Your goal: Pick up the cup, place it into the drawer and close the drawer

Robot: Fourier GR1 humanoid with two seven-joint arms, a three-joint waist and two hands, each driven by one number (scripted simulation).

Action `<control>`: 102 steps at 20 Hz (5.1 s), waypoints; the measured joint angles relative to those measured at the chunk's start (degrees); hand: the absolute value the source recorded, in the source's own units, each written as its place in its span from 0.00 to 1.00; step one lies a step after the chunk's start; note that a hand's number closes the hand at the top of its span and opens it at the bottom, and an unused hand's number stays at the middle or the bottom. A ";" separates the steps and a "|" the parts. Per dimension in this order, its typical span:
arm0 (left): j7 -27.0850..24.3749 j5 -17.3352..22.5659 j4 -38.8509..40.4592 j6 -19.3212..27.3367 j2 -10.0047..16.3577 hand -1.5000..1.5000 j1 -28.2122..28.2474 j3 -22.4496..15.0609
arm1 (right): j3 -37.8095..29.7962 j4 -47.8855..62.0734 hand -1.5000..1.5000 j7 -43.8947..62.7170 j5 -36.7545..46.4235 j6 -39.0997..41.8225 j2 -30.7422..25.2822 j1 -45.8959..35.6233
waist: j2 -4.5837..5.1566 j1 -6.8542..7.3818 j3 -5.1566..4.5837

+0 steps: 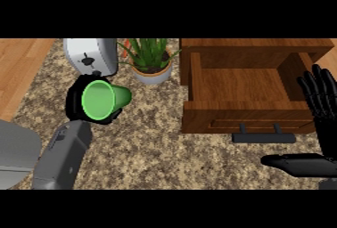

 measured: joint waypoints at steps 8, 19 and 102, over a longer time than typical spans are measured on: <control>14.92 -0.08 -16.90 7.67 -5.23 1.00 -4.77 -5.90 | -1.25 0.81 0.00 -0.92 -0.71 1.27 -0.77 0.86 | -0.07 0.18 0.02; 28.65 0.52 -17.18 22.93 -7.28 1.00 -20.34 -15.87 | -1.23 1.28 0.00 -0.71 -0.63 1.34 -0.49 -0.66 | 0.29 -0.89 -0.02; 36.90 31.10 -30.70 40.32 17.27 0.00 -9.75 -40.63 | 18.97 15.77 1.00 -4.62 40.60 0.59 -7.84 -6.62 | 0.24 2.22 -0.05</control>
